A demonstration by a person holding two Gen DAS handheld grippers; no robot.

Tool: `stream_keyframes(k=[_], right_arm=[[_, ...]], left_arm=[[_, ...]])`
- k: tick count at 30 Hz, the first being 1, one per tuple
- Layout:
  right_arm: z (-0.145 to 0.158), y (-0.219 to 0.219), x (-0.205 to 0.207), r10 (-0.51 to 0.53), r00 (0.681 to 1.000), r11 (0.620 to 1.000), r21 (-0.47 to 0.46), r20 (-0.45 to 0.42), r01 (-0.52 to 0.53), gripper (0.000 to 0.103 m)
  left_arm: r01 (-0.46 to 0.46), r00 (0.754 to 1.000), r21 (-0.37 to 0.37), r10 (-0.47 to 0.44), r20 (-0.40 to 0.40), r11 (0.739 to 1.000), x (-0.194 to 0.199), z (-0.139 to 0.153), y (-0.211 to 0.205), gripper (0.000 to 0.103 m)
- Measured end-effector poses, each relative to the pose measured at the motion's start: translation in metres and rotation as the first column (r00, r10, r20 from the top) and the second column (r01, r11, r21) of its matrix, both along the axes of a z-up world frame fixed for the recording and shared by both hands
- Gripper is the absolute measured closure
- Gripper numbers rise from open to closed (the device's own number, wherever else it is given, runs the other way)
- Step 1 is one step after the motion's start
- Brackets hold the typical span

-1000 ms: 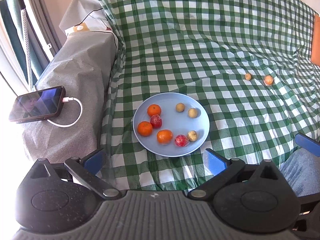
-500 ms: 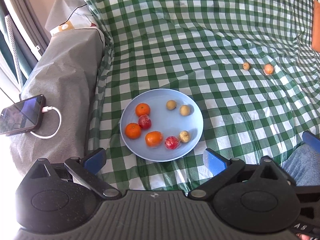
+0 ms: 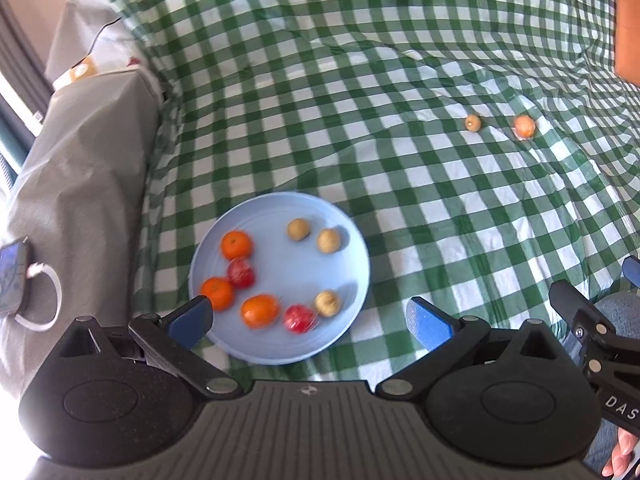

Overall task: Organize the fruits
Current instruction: 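Grasp a small brown fruit with the left tool while the right tool grasps an orange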

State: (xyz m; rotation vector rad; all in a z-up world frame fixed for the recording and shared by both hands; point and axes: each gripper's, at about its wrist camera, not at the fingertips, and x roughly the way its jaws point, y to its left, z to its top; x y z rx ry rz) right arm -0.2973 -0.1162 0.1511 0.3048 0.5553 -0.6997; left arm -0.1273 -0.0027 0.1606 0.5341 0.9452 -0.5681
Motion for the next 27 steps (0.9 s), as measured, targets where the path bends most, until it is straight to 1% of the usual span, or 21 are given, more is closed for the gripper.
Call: stream_keyframes(k=[5, 8, 16, 21, 23, 27], right_arm=[[-0.008, -0.029, 0.003, -0.041, 0.999, 0.999, 0.01, -0.012, 0.041, 0.001], [-0.013, -0.051, 0.006, -0.079, 0.997, 0.997, 0.013, -0.017, 0.079, 0.001], [-0.028, -0.117, 0.014, -0.195, 0.98, 0.981, -0.013, -0.033, 0.195, 0.001], [-0.045, -0.16, 0.021, -0.263, 0.964, 0.965, 0.001, -0.045, 0.263, 0.001], [-0.054, -0.177, 0.029, -0.275, 0.96, 0.961, 0.009, -0.055, 0.275, 0.001], [-0.076, -0.21, 0.047, -0.305, 0.949, 0.952, -0.009, -0.083, 0.306, 0.001]], left_arm=[[0.033, 0.999, 0.019, -0.033, 0.005, 0.999, 0.008, -0.01, -0.036, 0.0], [0.05, 0.999, 0.025, -0.049, -0.01, 0.998, 0.015, -0.018, -0.058, 0.0], [0.09, 0.996, 0.018, -0.089, -0.023, 0.996, 0.036, -0.041, -0.123, 0.0], [0.129, 0.991, 0.019, -0.128, -0.029, 0.991, 0.048, -0.066, -0.164, 0.0], [0.146, 0.989, 0.007, -0.146, -0.027, 0.989, 0.053, -0.078, -0.178, 0.0], [0.187, 0.982, -0.002, -0.187, -0.033, 0.982, 0.065, -0.105, -0.21, 0.0]])
